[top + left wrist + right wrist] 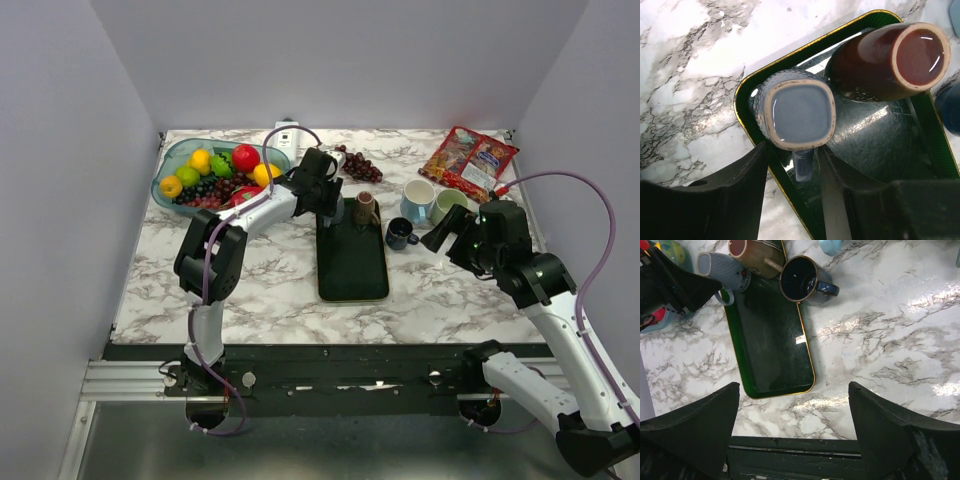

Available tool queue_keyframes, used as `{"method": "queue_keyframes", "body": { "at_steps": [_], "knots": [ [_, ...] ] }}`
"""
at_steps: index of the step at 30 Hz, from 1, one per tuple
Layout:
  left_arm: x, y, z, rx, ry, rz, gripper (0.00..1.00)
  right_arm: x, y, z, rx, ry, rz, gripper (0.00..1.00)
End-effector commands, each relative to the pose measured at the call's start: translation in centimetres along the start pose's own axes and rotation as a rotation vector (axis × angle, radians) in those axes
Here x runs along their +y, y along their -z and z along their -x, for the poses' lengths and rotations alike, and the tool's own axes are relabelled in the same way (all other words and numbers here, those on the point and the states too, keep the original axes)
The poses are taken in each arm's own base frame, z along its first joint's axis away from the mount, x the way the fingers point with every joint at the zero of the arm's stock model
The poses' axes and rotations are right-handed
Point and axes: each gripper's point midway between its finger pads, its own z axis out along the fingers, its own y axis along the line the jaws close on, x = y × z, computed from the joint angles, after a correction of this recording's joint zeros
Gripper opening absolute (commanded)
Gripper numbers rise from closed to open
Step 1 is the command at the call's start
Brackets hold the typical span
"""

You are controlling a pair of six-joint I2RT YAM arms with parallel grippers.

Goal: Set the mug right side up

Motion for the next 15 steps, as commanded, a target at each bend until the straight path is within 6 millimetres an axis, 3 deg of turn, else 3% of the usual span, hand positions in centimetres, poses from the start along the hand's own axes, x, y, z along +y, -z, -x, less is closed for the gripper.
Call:
{"method": "queue_keyframes", "body": {
  "at_steps": [1,11,14,15],
  "knots": [
    [0.1,-0.9,0.8,-0.015,0.028,0.004,0.49,-0.2,-0.1,-0.3,-0.001,0.001,-0.005,0.95],
    [1.6,-1.2,0.5,-0.014,0.056,0.094,0.32,-0.4,0.1,-0.2,-0.010,-0.001,-0.009,0.94],
    [1.9,-1.0,0.7,-0.023,0.056,0.111,0.17,-0.5,0.2,-0.2,-0.015,-0.005,-0.011,0.95],
    [1.9,-1.0,0.8,-0.027,0.056,0.113,0.04,-0.6,0.2,-0.3,-0.012,-0.004,-0.011,0.95]
  ]
}}
